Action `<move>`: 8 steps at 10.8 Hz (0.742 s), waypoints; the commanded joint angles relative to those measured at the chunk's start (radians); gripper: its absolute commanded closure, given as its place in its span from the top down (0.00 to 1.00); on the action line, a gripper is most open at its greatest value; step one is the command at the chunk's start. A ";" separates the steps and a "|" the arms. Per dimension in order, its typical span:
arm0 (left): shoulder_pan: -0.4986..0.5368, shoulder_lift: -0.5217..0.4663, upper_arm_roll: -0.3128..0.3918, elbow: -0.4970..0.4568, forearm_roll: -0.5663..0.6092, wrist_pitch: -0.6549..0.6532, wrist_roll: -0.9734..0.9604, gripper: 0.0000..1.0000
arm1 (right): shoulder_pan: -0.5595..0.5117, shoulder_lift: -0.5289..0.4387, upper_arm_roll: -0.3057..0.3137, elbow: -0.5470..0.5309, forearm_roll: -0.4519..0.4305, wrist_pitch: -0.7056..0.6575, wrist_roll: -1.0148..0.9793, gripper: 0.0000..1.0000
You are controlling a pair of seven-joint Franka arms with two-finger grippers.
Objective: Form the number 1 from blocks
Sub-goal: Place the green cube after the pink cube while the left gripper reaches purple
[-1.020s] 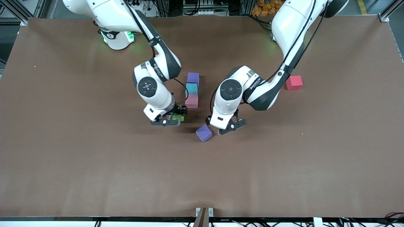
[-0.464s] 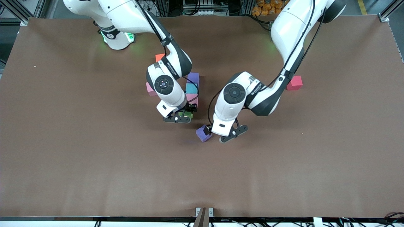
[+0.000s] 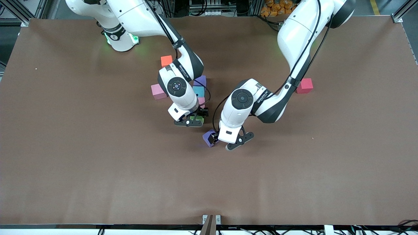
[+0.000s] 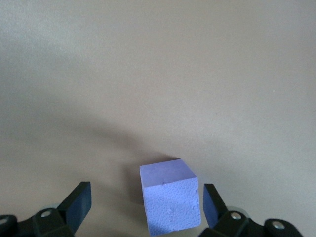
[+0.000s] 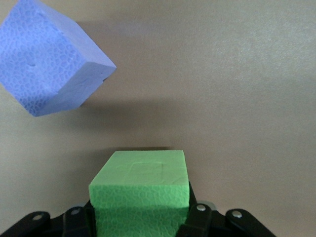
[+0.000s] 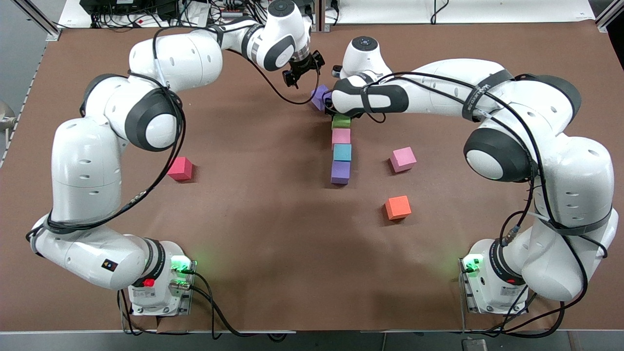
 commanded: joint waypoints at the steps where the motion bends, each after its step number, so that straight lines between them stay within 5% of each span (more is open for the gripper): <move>1: 0.029 -0.022 0.007 -0.008 0.024 -0.054 -0.005 1.00 | 0.010 0.013 -0.005 0.015 -0.009 -0.001 0.023 0.59; 3: 0.063 -0.042 0.005 -0.036 0.025 -0.126 0.050 1.00 | 0.010 0.014 -0.005 0.011 -0.009 0.001 0.023 0.60; 5: 0.118 -0.156 -0.004 -0.201 0.026 -0.134 0.121 1.00 | 0.015 0.014 -0.005 -0.006 -0.011 0.002 0.022 0.60; 6: 0.147 -0.230 -0.005 -0.303 0.026 -0.132 0.183 1.00 | 0.016 0.014 -0.005 -0.009 -0.011 0.002 0.022 0.67; 7: 0.172 -0.284 -0.006 -0.377 0.023 -0.132 0.232 1.00 | 0.016 0.013 -0.005 -0.009 -0.011 0.001 0.022 0.91; 8: 0.187 -0.327 -0.006 -0.453 0.021 -0.132 0.270 1.00 | 0.016 0.005 -0.005 -0.009 -0.011 -0.002 0.022 1.00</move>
